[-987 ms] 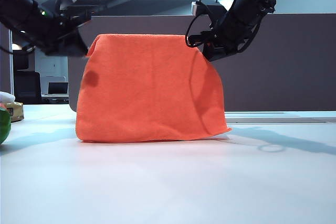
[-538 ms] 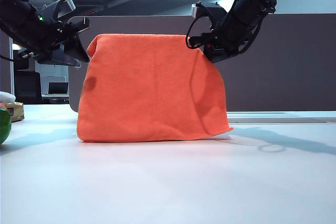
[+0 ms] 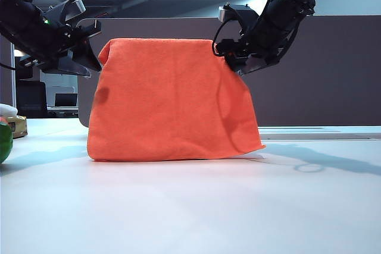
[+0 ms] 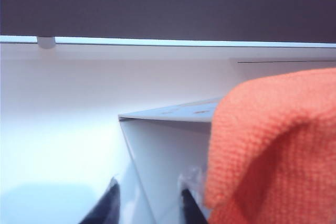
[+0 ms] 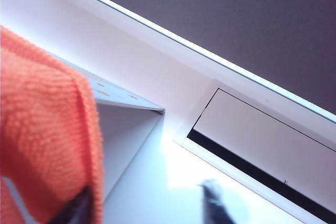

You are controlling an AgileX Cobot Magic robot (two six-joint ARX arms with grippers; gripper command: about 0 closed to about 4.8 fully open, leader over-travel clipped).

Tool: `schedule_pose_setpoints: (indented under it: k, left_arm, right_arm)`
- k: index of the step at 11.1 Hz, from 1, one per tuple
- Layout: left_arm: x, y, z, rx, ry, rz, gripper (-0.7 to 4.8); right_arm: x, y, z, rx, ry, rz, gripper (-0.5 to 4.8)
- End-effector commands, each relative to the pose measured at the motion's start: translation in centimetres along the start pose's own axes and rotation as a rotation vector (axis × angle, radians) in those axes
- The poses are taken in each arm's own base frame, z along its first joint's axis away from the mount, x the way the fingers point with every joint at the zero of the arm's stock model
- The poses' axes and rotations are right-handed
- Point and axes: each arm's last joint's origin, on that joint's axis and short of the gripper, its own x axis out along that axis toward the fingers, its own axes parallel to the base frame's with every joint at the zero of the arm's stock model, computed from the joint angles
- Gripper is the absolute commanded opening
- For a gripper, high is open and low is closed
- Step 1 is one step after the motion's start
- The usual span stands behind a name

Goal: Pick up the cloth from the table and use it to cover the mirror.

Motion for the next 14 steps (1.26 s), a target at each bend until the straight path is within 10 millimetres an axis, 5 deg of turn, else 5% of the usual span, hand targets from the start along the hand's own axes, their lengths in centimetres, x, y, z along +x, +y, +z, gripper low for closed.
schedule_pose_setpoints:
  k: [1, 14]
  left_arm:
    - [-0.1, -0.1, 0.2, 0.003, -0.01, 0.0, 1.46]
    - [-2.0, -0.5, 2.1, 0.019, -0.102, 0.114, 1.51]
  right_arm:
    - [-1.3, -0.4, 1.5, -0.004, -0.064, -0.078, 3.39]
    - [-2.2, -1.3, 2.0, 0.012, -0.029, -0.398, 3.74]
